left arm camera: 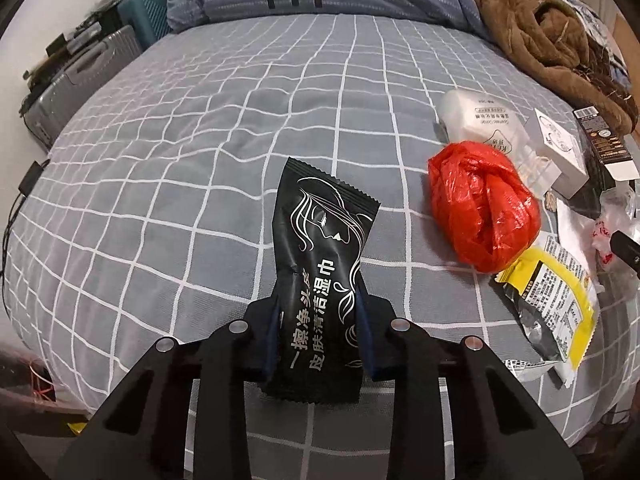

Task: Collect trash
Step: 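Grasp the black wet-wipe packet with left tool while right tool grasps clear plastic bag, then lift the black packet and clear bag and carry them toward the bin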

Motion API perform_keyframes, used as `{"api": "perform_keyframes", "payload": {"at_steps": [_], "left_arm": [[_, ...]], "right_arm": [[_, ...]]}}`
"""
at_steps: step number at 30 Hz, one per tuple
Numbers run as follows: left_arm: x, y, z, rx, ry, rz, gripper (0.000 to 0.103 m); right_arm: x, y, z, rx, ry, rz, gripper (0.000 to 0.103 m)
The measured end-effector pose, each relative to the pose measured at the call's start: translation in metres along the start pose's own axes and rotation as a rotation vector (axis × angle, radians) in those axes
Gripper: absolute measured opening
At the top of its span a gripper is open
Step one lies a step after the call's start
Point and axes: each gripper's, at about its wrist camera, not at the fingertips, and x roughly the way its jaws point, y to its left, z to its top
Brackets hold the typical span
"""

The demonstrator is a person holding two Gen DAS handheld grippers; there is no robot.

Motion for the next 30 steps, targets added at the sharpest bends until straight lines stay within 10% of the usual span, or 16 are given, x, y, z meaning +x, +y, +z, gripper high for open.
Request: {"api": "perform_keyframes", "payload": {"at_steps": [30], "left_arm": [[-0.071,-0.025,-0.015,0.001,-0.117,-0.144,0.021]], "right_arm": [[-0.065,-0.005,-0.016,0.009,-0.082,0.003,0.053]]}}
